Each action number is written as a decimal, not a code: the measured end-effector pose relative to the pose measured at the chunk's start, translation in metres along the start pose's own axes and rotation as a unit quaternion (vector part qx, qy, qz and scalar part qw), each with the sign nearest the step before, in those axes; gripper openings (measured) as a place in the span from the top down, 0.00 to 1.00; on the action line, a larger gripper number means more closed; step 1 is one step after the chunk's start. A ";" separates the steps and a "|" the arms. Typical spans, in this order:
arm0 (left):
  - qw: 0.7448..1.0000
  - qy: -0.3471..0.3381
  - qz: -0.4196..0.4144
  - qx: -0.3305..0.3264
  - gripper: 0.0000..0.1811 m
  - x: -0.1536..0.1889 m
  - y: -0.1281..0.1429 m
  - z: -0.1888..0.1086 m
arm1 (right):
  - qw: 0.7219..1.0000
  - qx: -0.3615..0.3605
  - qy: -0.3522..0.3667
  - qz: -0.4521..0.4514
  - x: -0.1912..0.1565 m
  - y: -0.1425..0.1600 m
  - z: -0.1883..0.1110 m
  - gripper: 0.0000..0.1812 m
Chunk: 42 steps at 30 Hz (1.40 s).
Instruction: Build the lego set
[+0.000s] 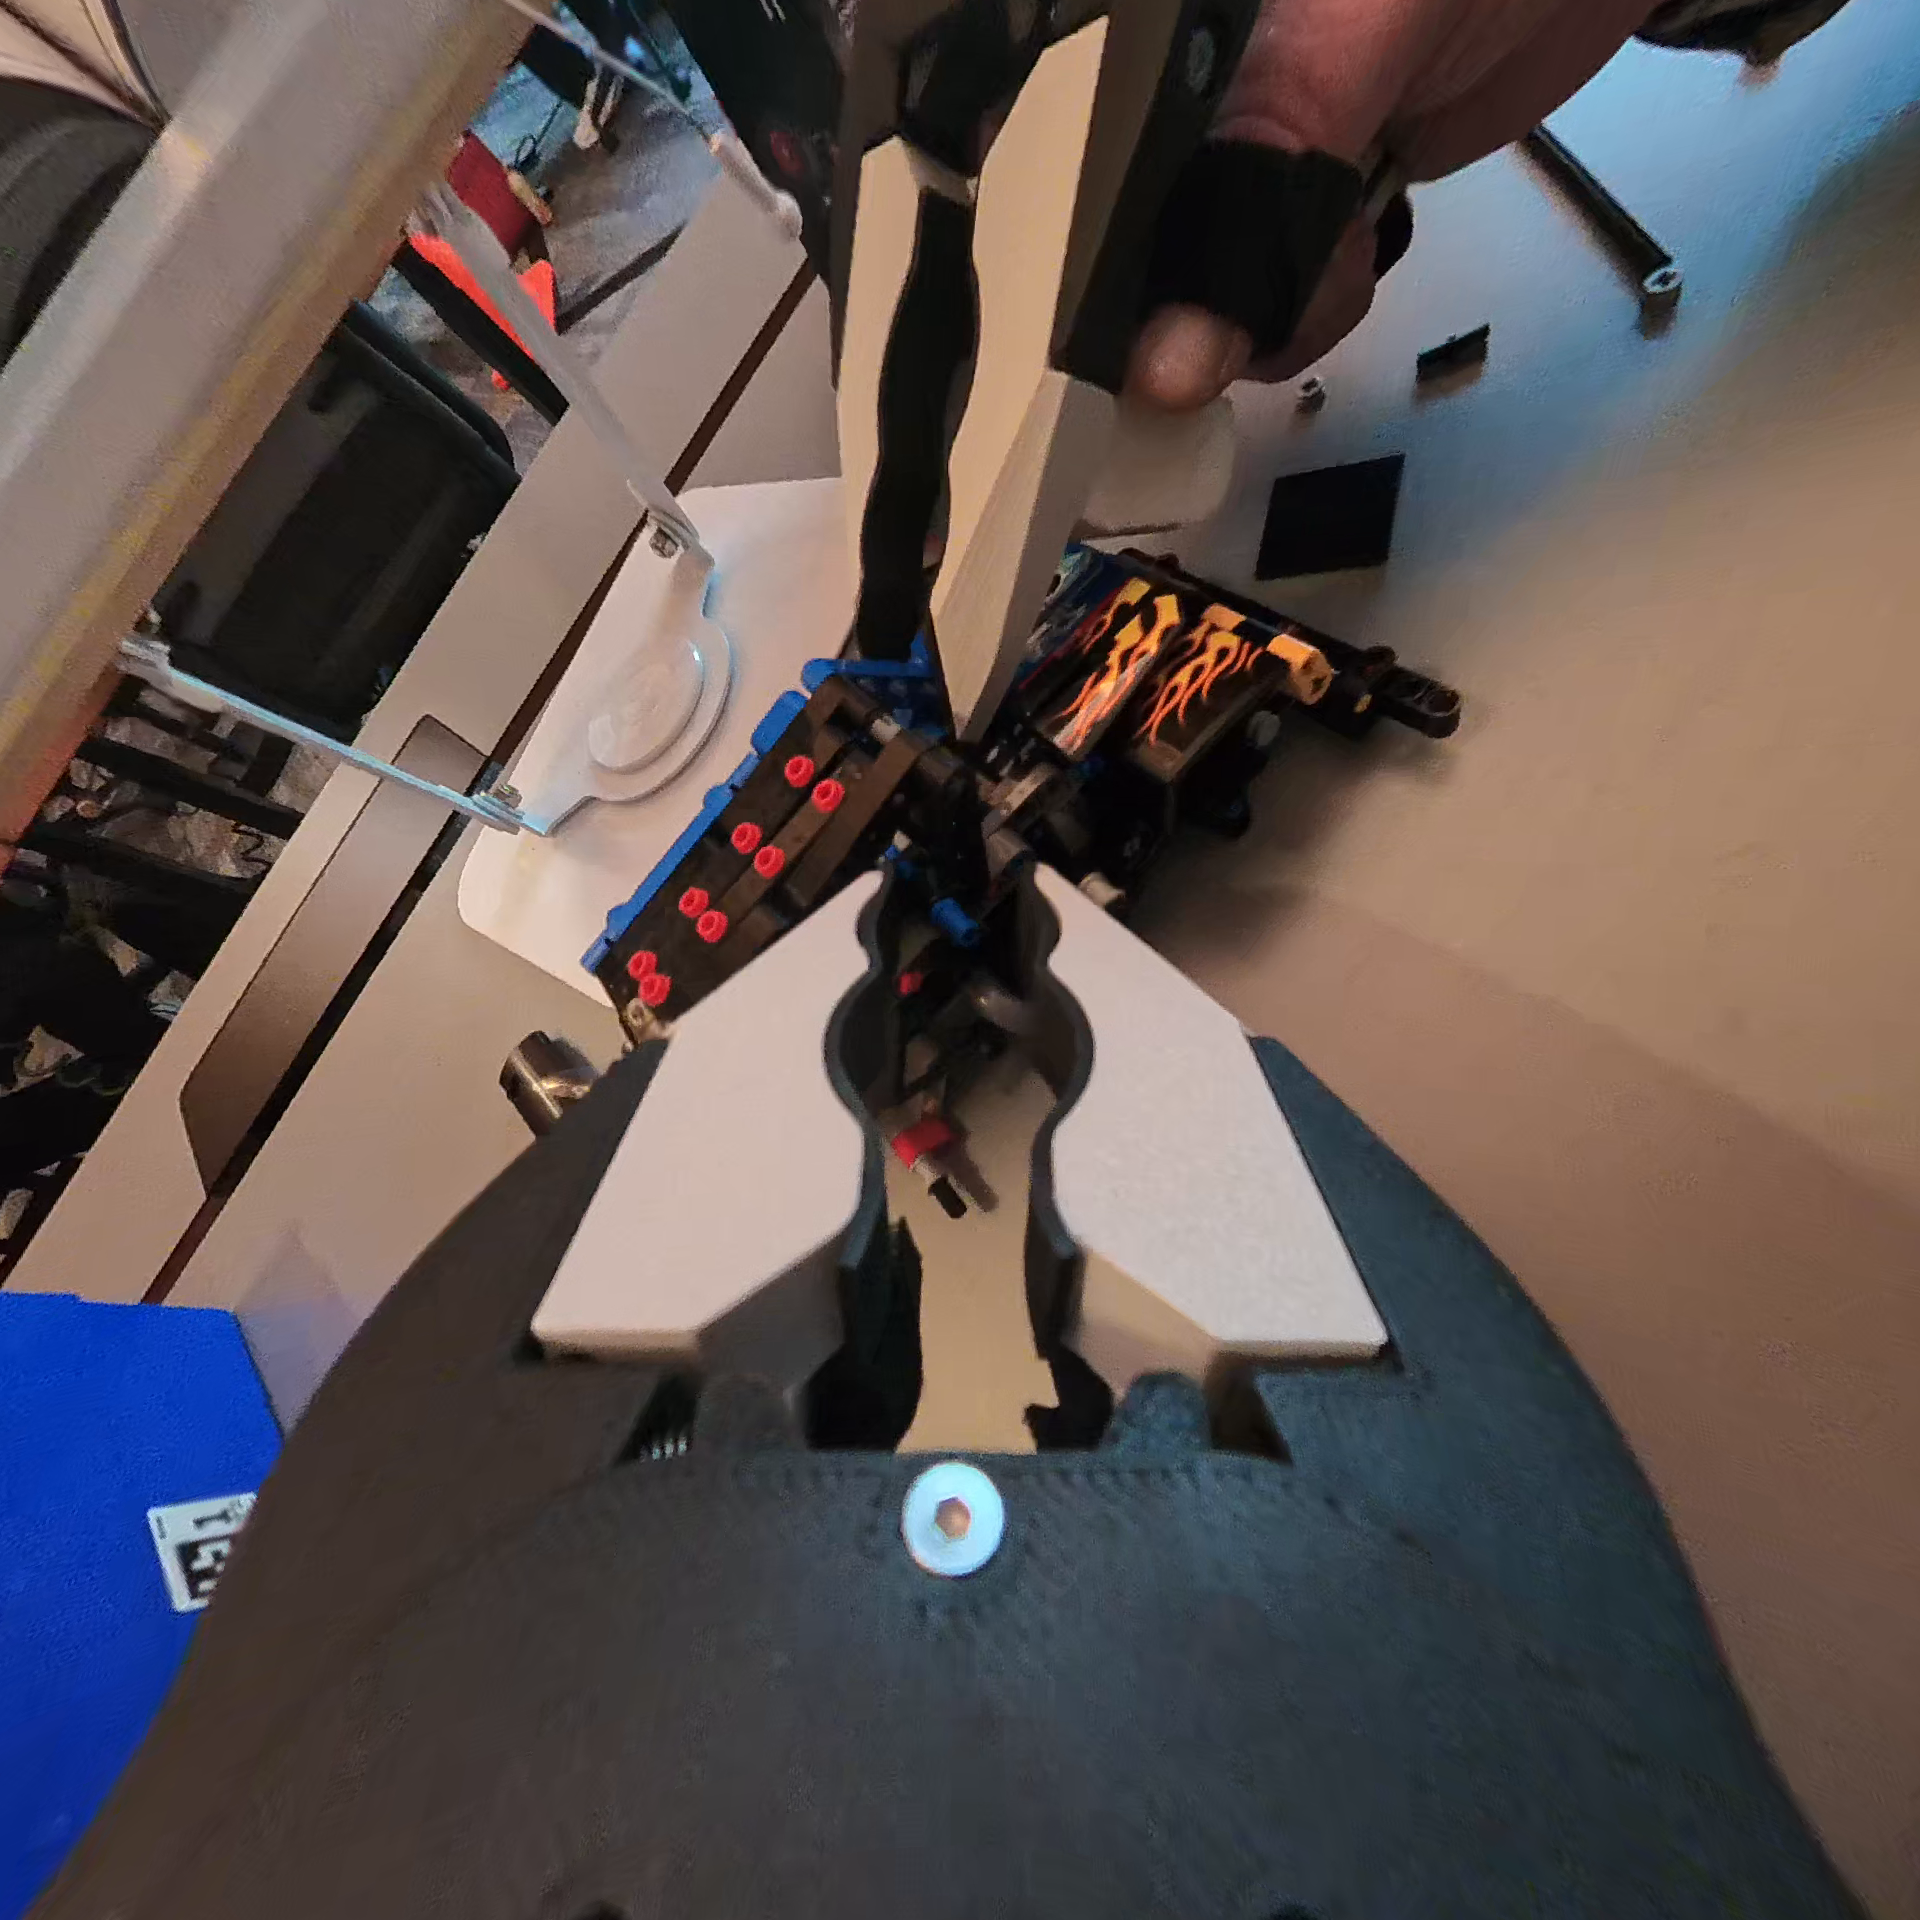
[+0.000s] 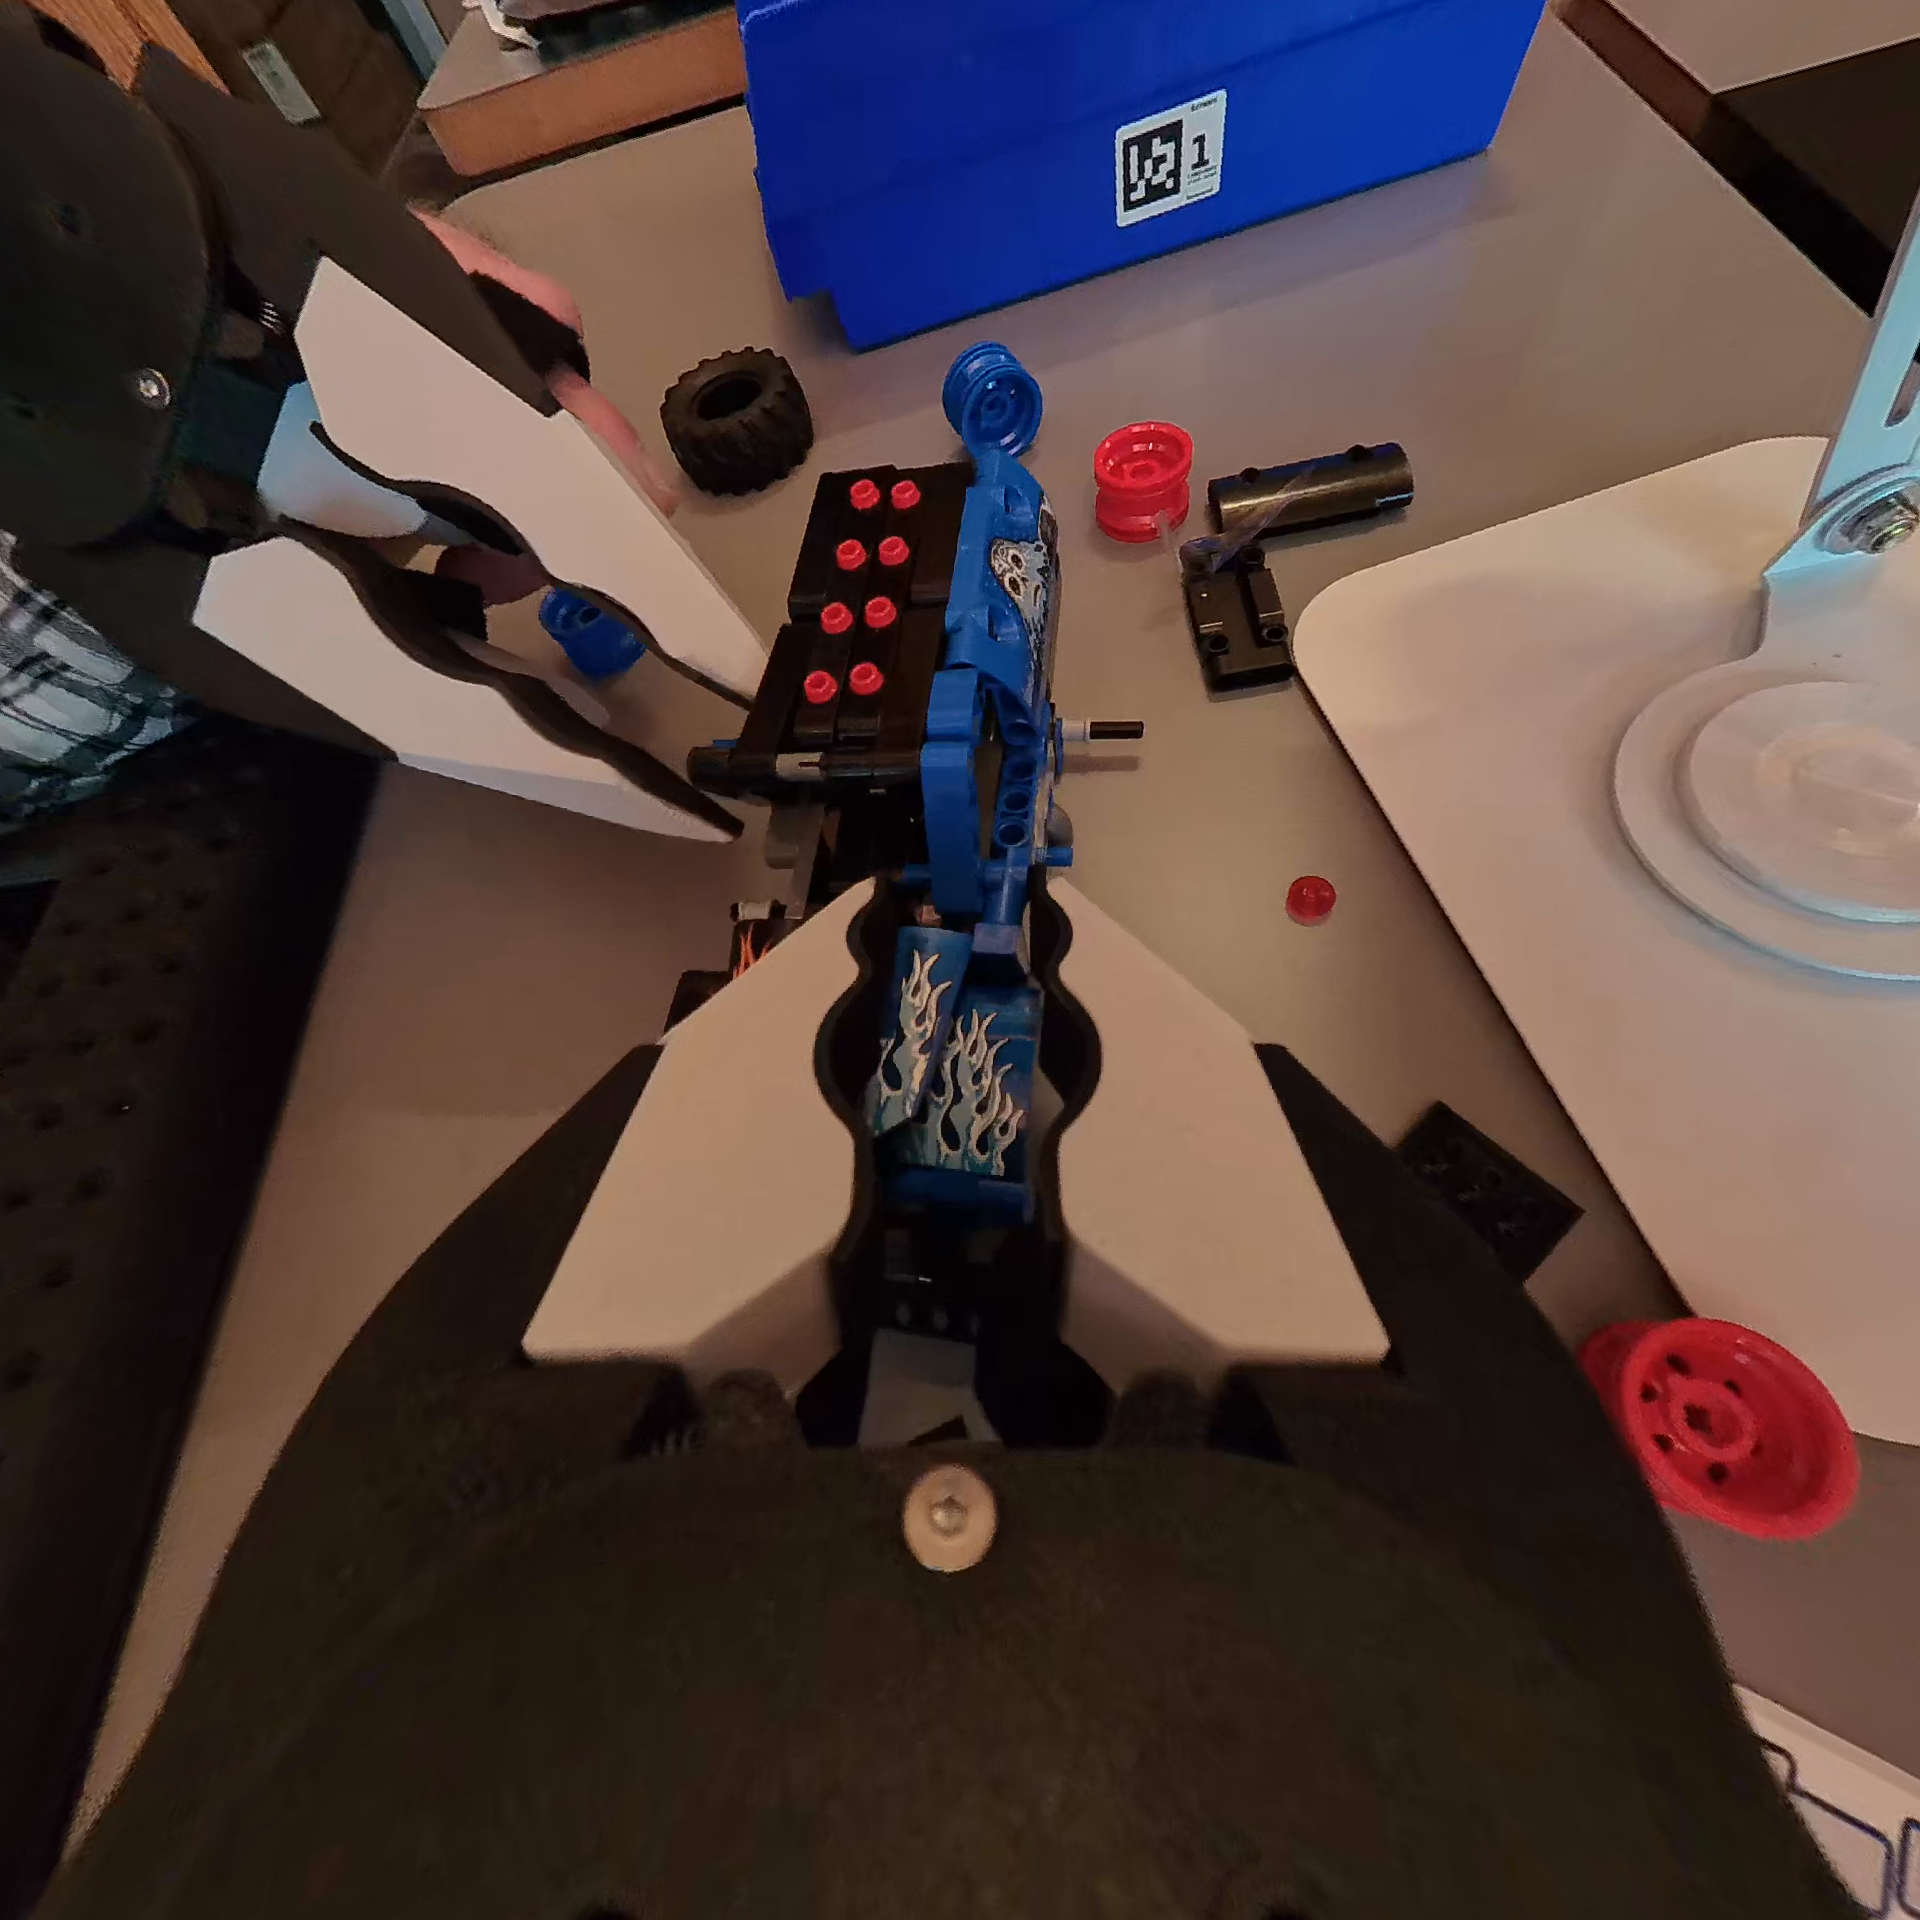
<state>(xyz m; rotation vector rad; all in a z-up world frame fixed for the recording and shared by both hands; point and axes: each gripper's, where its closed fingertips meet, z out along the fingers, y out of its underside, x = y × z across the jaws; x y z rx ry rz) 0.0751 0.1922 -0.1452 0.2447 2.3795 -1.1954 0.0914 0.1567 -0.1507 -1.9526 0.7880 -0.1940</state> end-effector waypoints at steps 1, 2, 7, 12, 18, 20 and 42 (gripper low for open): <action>1.000 -0.004 0.000 0.001 0.89 0.000 -0.001 0.001 | 1.000 -0.002 0.002 -0.002 0.000 0.000 -0.001 0.86; 1.000 -0.003 -0.007 0.001 0.89 0.001 -0.001 0.002 | 1.000 -0.004 0.003 -0.004 0.000 0.000 -0.001 0.86; 0.999 0.018 -0.033 0.021 0.89 0.009 -0.011 0.003 | 0.999 -0.009 0.019 -0.024 0.001 -0.005 -0.011 0.85; 0.998 0.039 -0.019 0.046 0.87 0.014 -0.021 -0.005 | 0.998 -0.012 0.041 -0.036 0.007 -0.014 -0.034 0.87; 0.998 0.031 0.010 0.048 0.75 -0.023 -0.023 -0.024 | 0.998 -0.029 0.040 -0.046 -0.010 -0.017 -0.057 0.86; 0.998 0.042 0.036 0.022 0.71 -0.030 -0.018 -0.016 | 0.998 -0.039 0.029 -0.049 -0.027 -0.015 -0.054 0.86; 0.987 0.084 -0.120 -0.069 0.74 -0.008 -0.014 0.011 | 0.996 -0.024 0.087 0.006 -0.051 0.015 -0.046 0.86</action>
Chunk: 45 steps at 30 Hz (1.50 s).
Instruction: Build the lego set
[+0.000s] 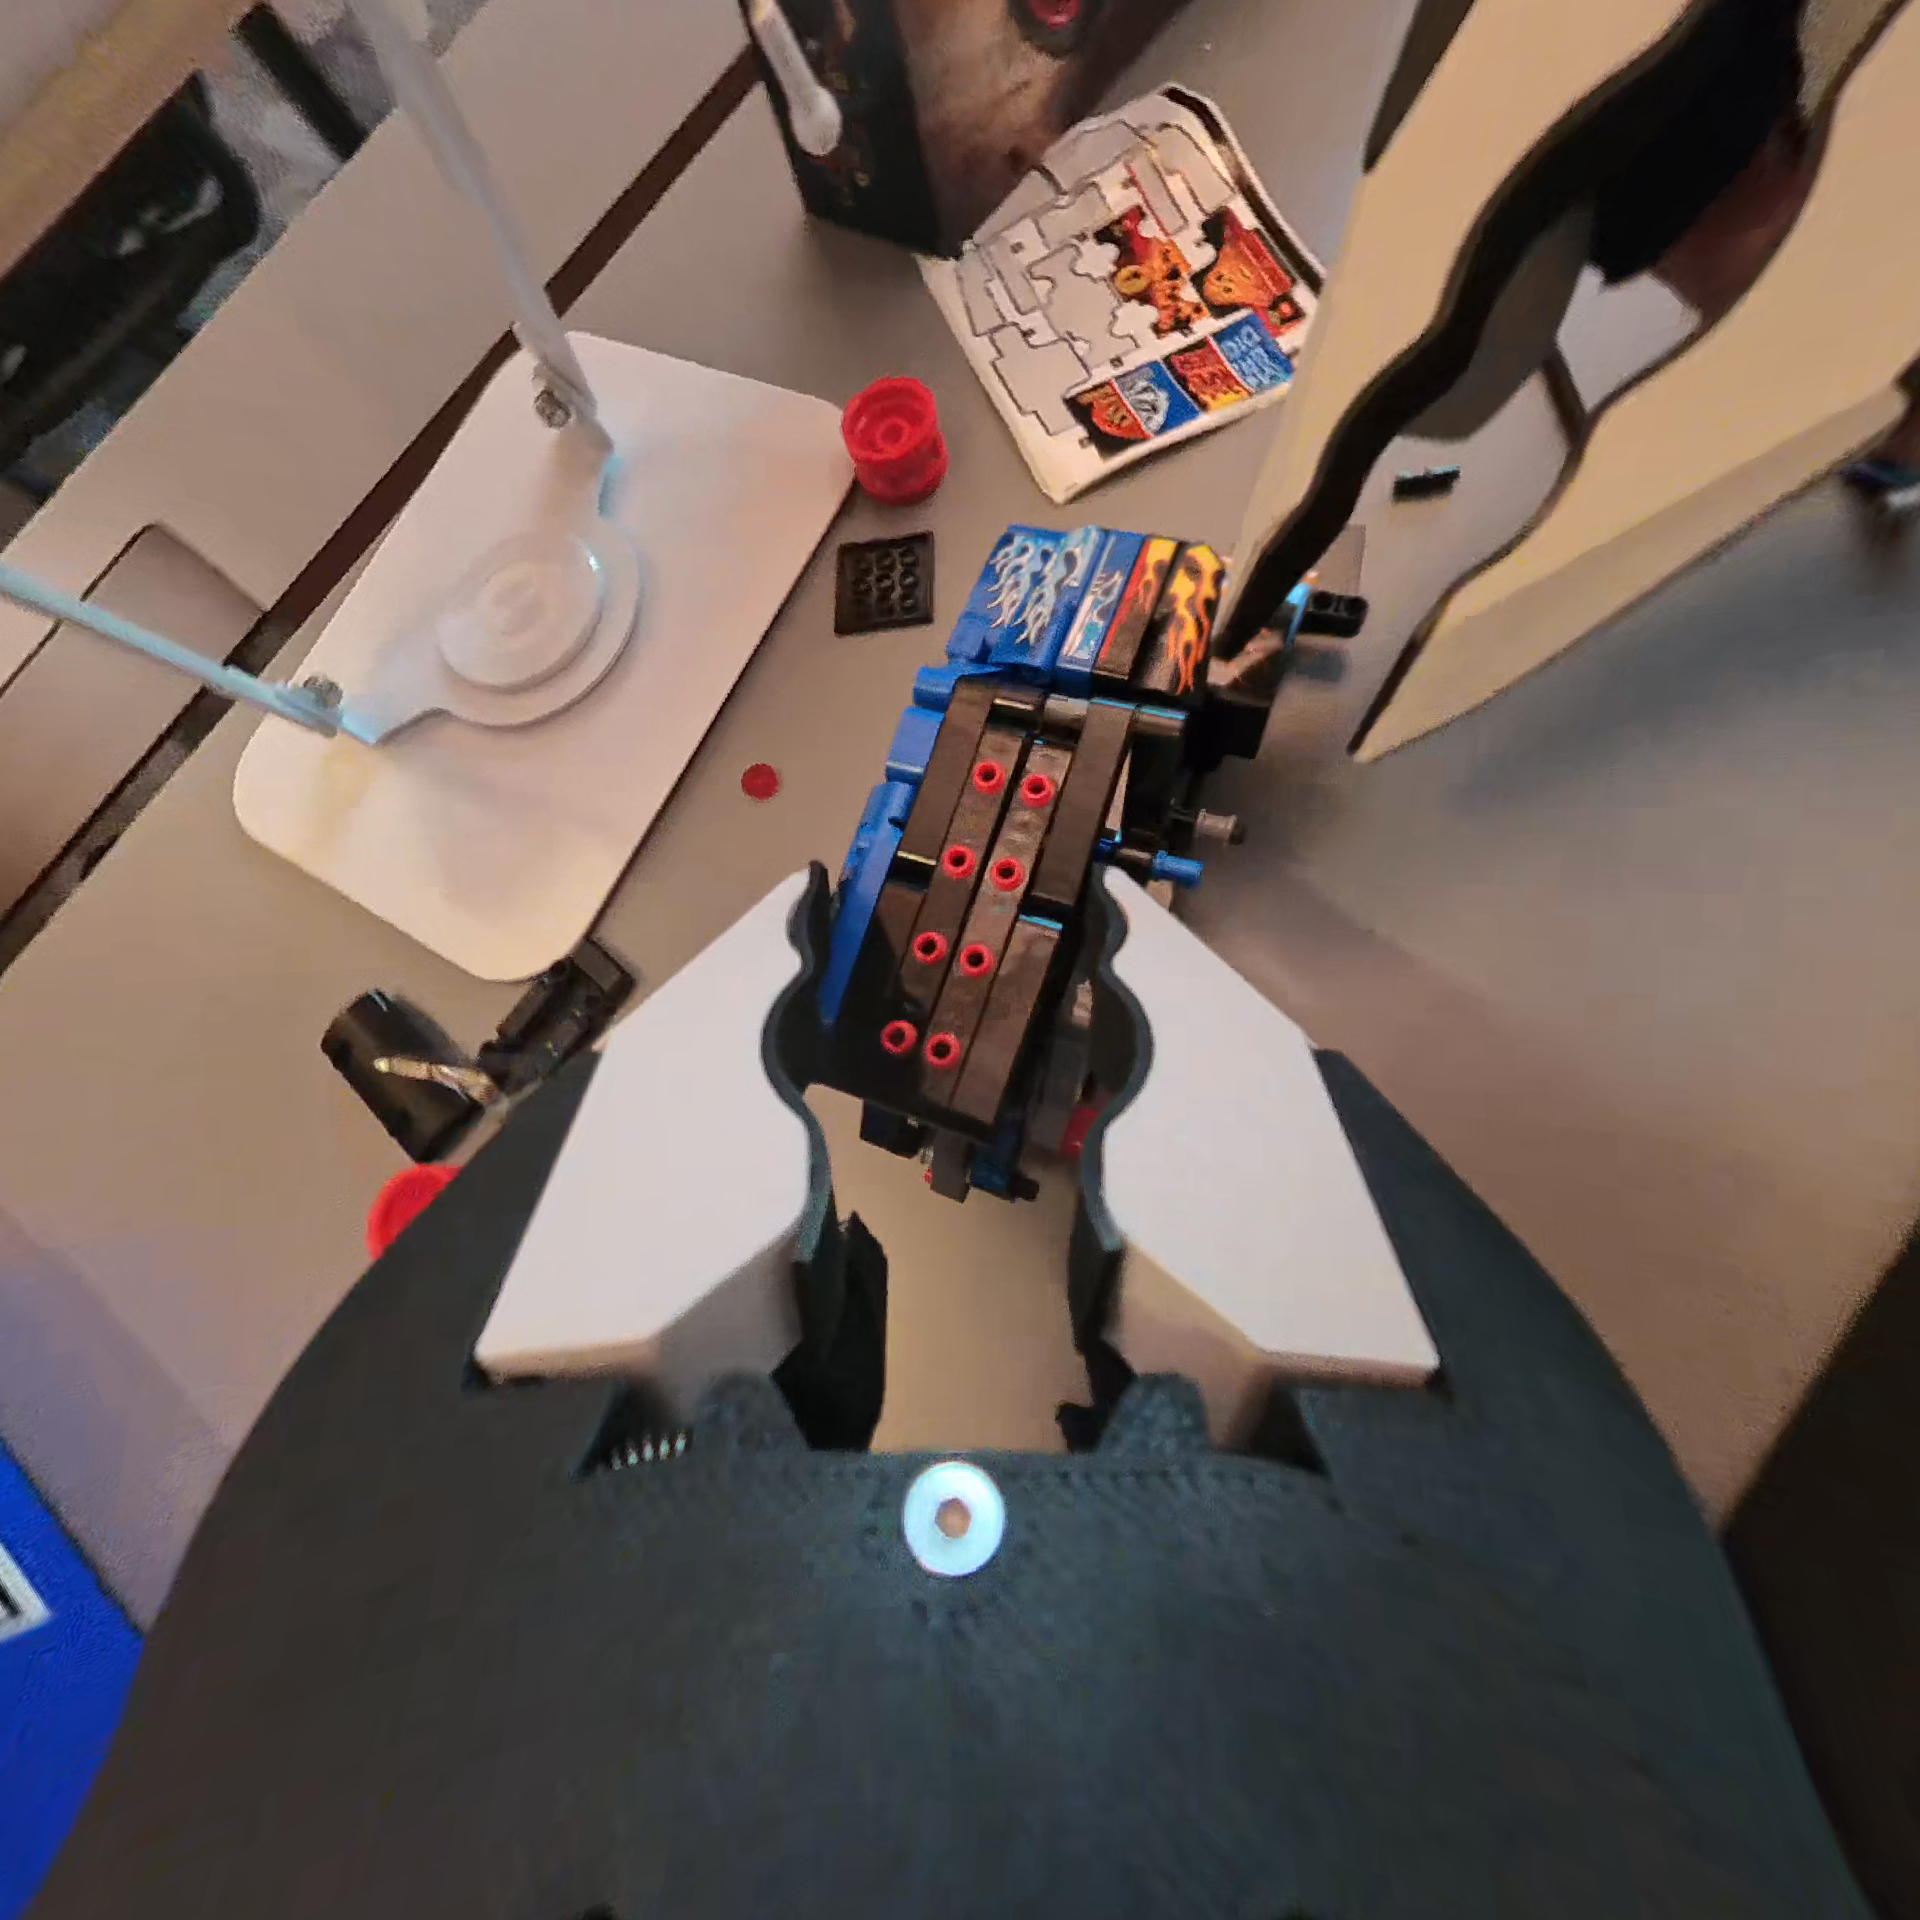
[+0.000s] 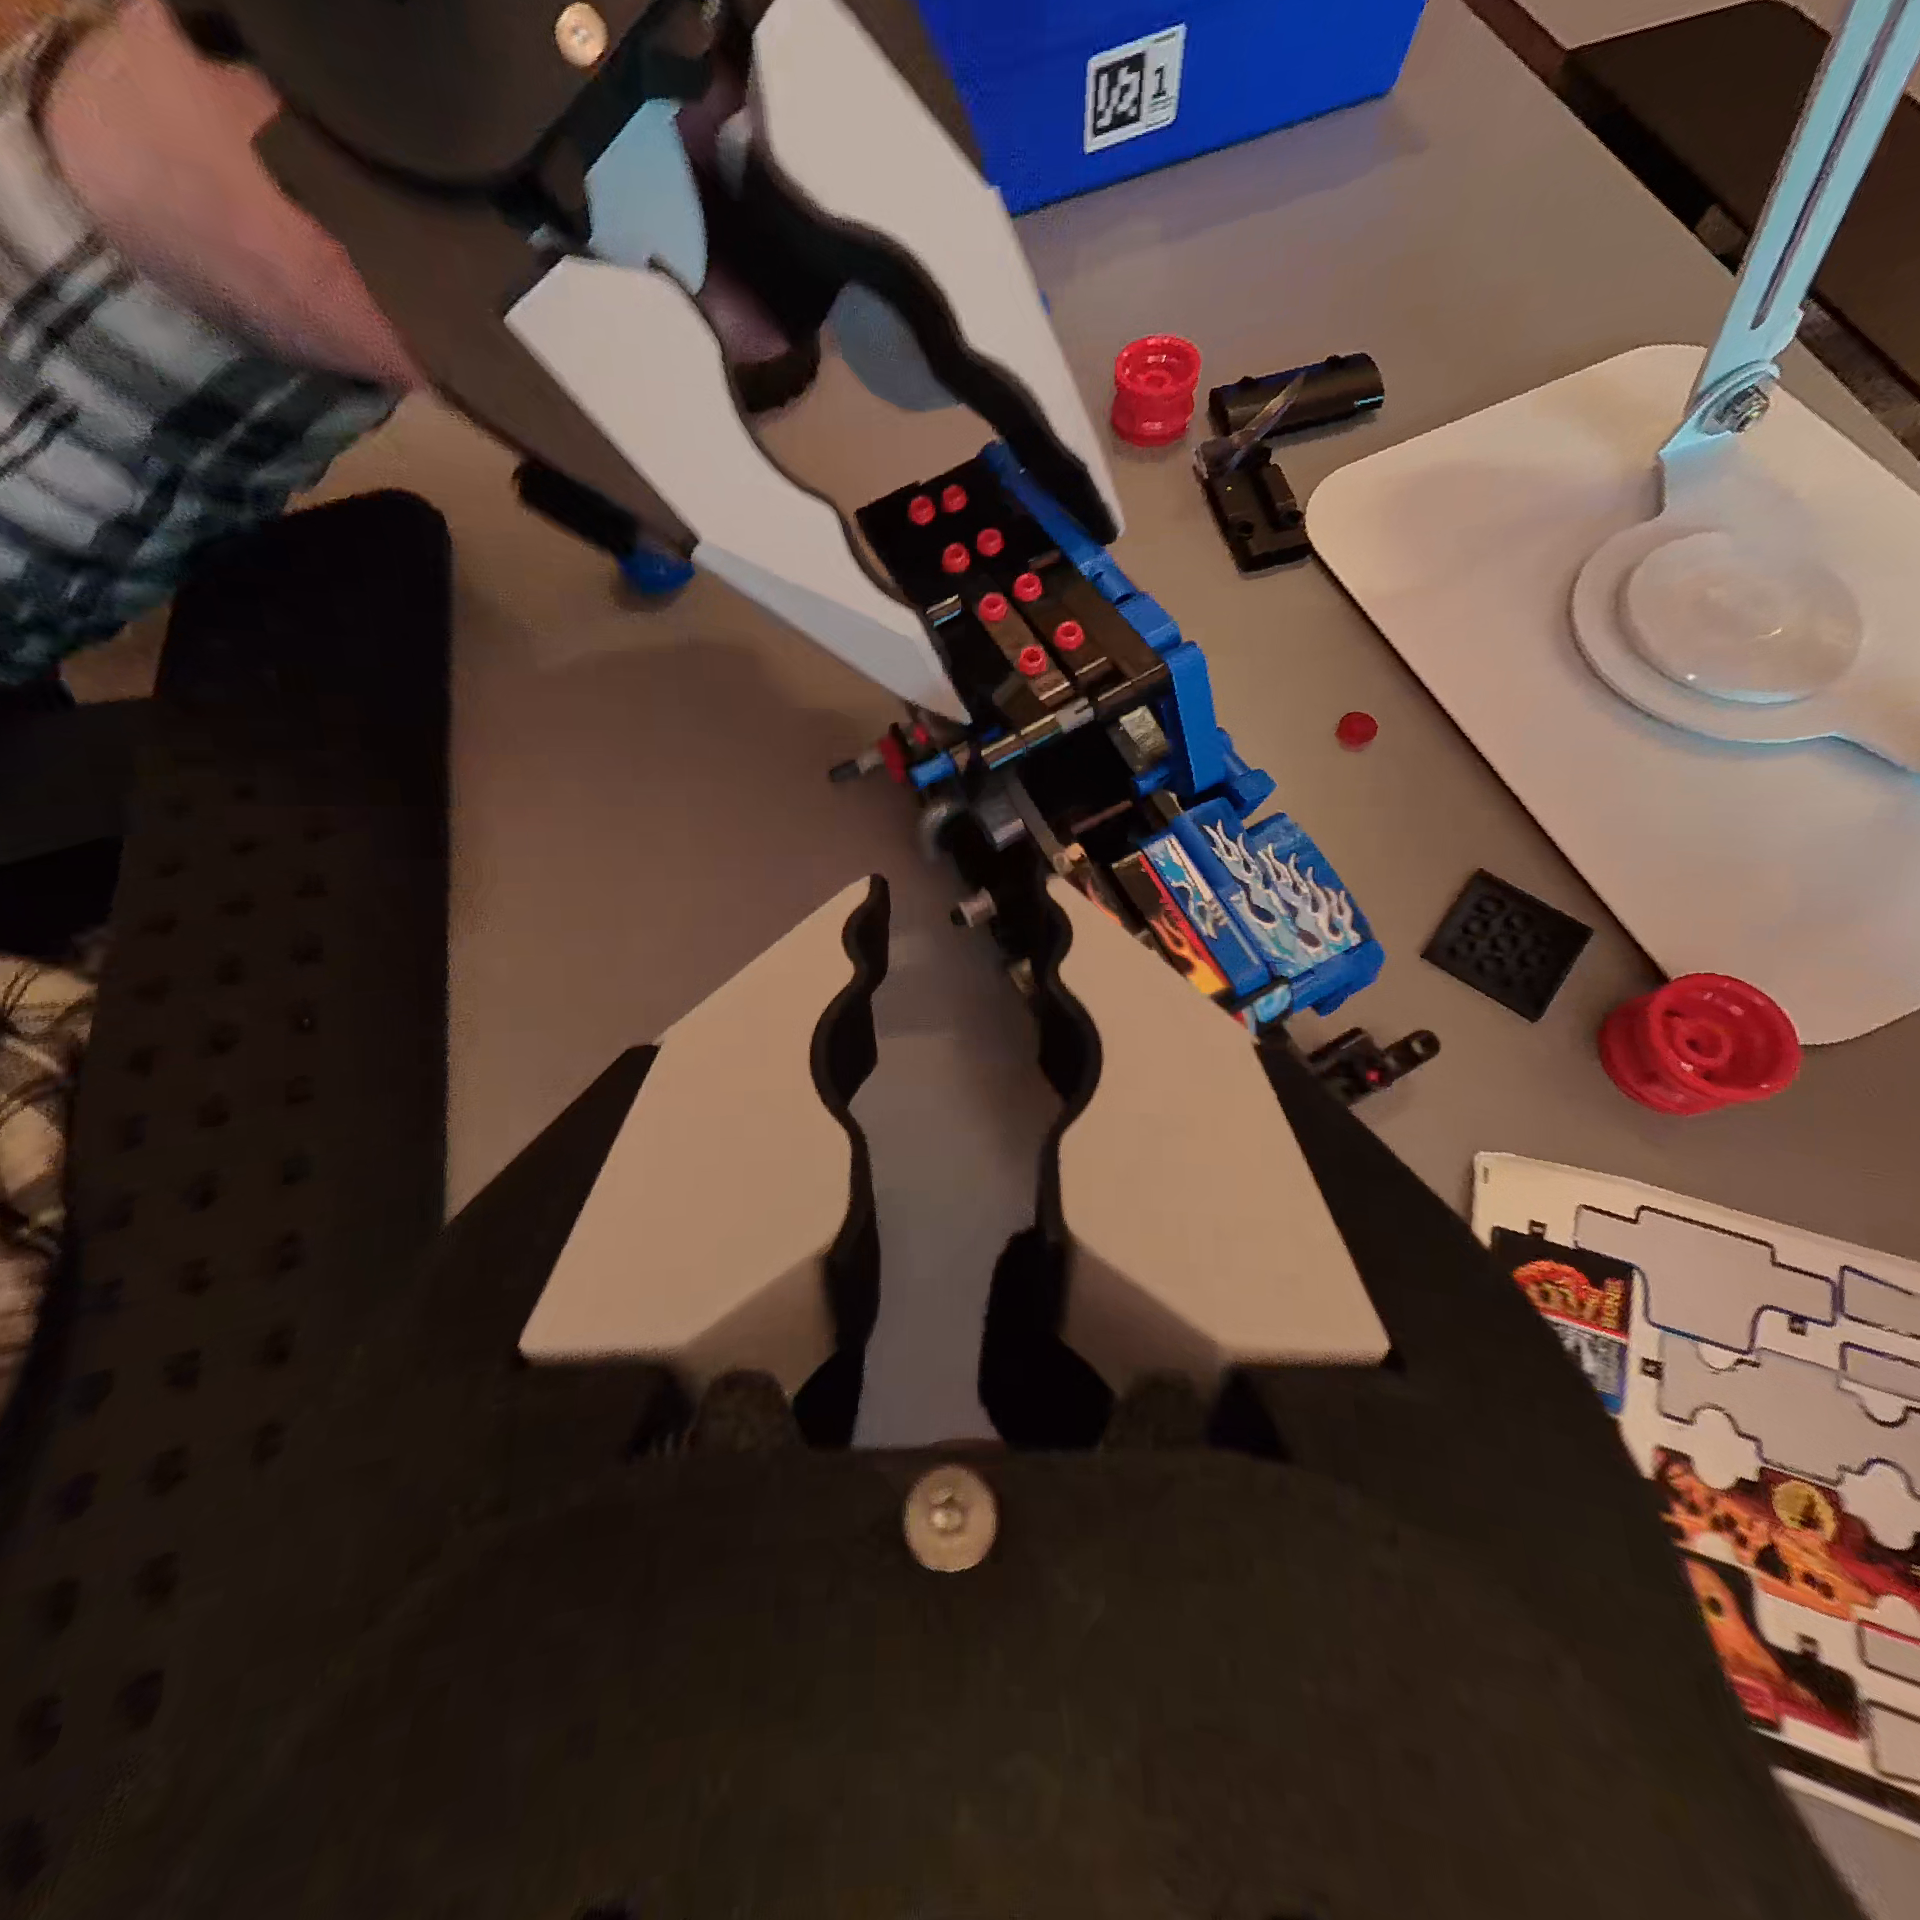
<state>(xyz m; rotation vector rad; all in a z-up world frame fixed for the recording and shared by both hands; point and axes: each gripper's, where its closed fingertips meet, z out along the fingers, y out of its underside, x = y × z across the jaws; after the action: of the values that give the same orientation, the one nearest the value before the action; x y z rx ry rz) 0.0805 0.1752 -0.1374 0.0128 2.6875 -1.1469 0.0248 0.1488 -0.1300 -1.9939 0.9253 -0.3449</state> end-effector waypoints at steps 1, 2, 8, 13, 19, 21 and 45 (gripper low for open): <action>1.000 -0.008 -0.013 0.003 0.74 0.003 -0.001 -0.001 | 1.000 0.007 0.003 0.009 -0.001 -0.001 0.002 0.86; 1.000 -0.012 -0.018 0.006 0.74 0.007 -0.002 -0.002 | 1.000 0.012 0.005 0.019 -0.002 -0.001 0.005 0.86; 1.000 -0.011 0.018 0.004 0.65 0.010 -0.010 0.000 | 0.996 0.050 0.024 0.066 -0.001 -0.004 0.014 0.90; 0.999 0.043 0.021 0.001 0.76 0.014 -0.016 0.008 | 0.993 0.070 0.037 0.083 0.006 -0.008 0.016 0.95; 1.000 0.014 0.007 0.012 0.77 0.013 -0.020 0.012 | 0.991 0.069 0.072 0.089 0.013 -0.006 0.019 0.92; 1.000 0.000 0.006 0.014 0.77 0.013 -0.021 0.013 | 0.990 0.073 0.078 0.091 0.015 -0.005 0.020 0.94; 0.999 -0.028 0.002 0.027 0.78 0.008 -0.025 0.018 | 0.915 -0.093 0.316 -0.232 0.034 -0.003 0.006 0.96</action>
<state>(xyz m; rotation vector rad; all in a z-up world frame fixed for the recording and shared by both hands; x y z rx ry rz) 0.0736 0.1448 -0.1333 -0.0058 2.6059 -1.1986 0.0529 0.1290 -0.1348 -2.3149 0.8691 -1.2678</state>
